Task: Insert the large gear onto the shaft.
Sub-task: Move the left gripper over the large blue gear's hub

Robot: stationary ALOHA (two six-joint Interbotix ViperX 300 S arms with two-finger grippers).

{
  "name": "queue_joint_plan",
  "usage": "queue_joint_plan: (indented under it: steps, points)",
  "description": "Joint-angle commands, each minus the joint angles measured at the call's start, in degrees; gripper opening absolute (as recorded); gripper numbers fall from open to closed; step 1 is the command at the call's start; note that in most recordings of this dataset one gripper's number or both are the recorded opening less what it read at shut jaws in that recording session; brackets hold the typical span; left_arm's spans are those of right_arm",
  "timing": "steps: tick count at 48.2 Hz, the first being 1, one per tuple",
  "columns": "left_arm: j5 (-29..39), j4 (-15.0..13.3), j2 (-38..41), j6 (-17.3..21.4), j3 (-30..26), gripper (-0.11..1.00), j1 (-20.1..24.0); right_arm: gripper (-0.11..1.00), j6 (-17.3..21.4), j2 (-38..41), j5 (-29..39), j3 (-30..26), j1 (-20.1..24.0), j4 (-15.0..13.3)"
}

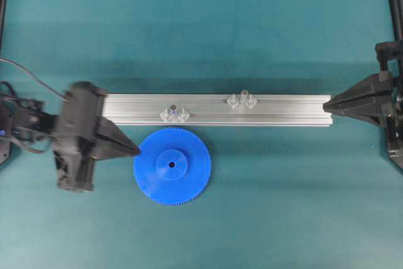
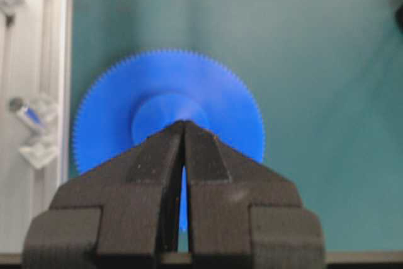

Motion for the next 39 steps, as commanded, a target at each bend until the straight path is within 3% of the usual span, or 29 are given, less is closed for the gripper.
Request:
queue_joint_plan:
  steps: [1, 26, 31, 39]
  points:
    - [1.41, 0.18, 2.46, 0.18, -3.87, -0.01, -0.53, 0.09, 0.62, 0.53, 1.14, -1.32, 0.26, 0.09]
    - [5.89, 0.18, 17.4, 0.26, -13.36, 0.03, -0.62, 0.11, 1.05, 2.81, 7.21, -0.88, 0.0, 0.09]
    - [7.65, 0.18, 19.07, 0.26, -14.85, 0.19, -0.62, 0.11, 1.05, 2.81, 7.47, -0.88, 0.0, 0.09]
    - [10.37, 0.18, 22.06, -0.09, -17.05, 0.67, -0.62, 0.11, 1.05, 2.81, 7.56, -0.79, 0.0, 0.09]
